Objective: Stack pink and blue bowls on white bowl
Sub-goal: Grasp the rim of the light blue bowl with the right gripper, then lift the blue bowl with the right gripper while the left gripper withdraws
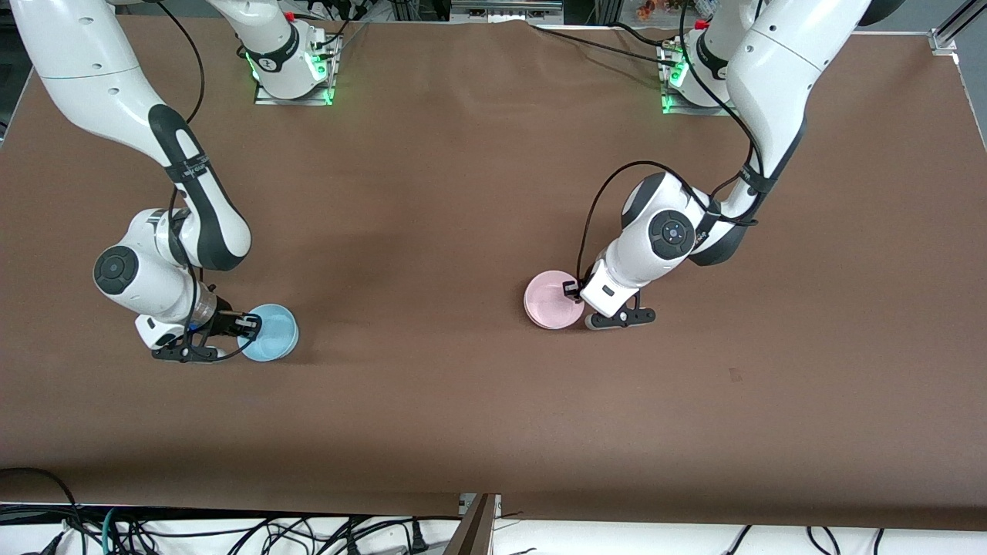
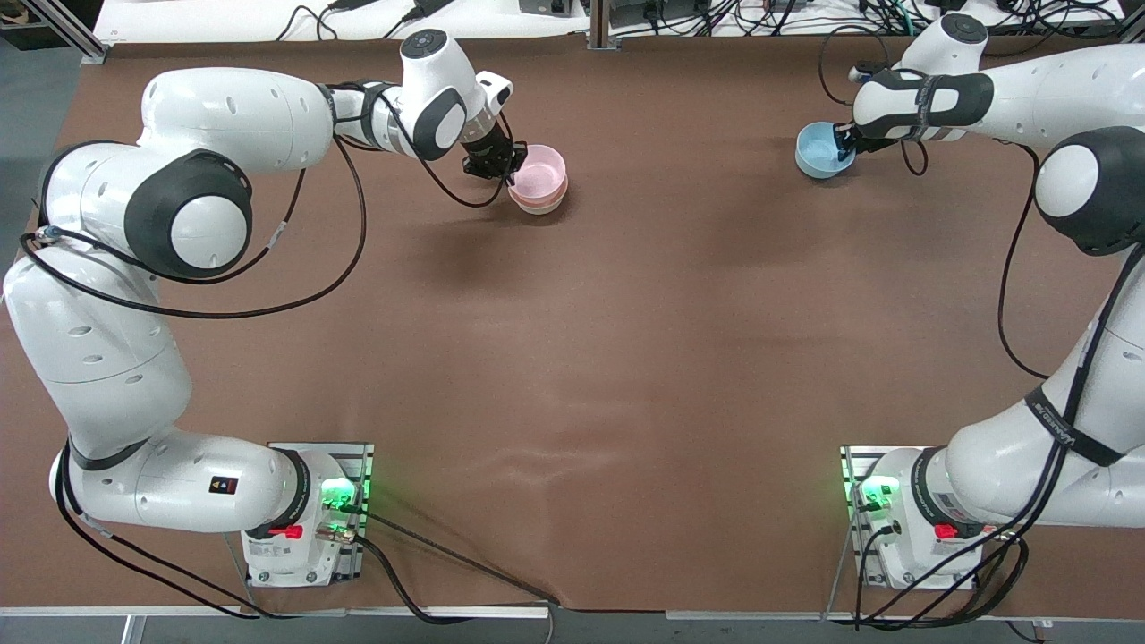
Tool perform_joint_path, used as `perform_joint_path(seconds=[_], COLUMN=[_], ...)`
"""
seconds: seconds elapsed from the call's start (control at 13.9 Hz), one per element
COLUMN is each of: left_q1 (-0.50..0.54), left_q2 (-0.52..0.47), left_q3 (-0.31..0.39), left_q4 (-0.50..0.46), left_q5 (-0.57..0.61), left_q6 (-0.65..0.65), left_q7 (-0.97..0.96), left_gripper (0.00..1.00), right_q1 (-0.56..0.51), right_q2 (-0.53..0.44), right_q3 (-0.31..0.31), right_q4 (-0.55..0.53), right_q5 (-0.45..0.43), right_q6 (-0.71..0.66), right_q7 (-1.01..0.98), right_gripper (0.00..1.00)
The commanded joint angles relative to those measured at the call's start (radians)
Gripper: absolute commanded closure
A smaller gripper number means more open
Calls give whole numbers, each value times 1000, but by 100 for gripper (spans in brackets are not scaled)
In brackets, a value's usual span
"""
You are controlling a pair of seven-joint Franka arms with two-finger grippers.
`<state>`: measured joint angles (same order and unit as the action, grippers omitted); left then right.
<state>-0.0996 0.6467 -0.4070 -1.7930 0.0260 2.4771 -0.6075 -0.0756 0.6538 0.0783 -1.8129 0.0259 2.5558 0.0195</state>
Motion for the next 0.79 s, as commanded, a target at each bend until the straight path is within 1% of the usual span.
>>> perform_joint_path(seconds=[0.0, 0.07, 0.14, 0.22, 0.29, 0.43, 0.58, 0.72], left_q1=[6, 6, 6, 6, 6, 17, 49, 98], left_q2=[11, 11, 11, 11, 10, -10, -51, -120], left_q3=[-6, -4, -4, -3, -4, -4, -3, 5], left_q4=[20, 21, 21, 21, 24, 29, 47, 53], left_q5=[28, 28, 28, 28, 26, 12, 12, 26], left_q6=[-9, -9, -9, -9, -9, -24, -110, -214], left_q7=[2, 2, -3, -5, -6, -11, -2, -2], left_gripper=[99, 86, 57, 16, 0, 0, 0, 0], right_q1=[-3, -3, -3, 0, 11, 48, 95, 160], right_q2=[-40, -45, -52, -59, -65, -69, -75, -79], right_q3=[1, 3, 3, 5, 5, 5, 5, 5], right_q4=[-22, -14, -2, 20, 65, 162, 234, 273], right_q5=[5, 5, 6, 5, 5, 3, 3, 2], right_q6=[1, -15, -37, -75, -150, -286, -379, -420], right_q7=[-9, -9, -9, -6, 20, 117, 199, 308], right_gripper=[100, 100, 100, 100, 100, 100, 100, 100])
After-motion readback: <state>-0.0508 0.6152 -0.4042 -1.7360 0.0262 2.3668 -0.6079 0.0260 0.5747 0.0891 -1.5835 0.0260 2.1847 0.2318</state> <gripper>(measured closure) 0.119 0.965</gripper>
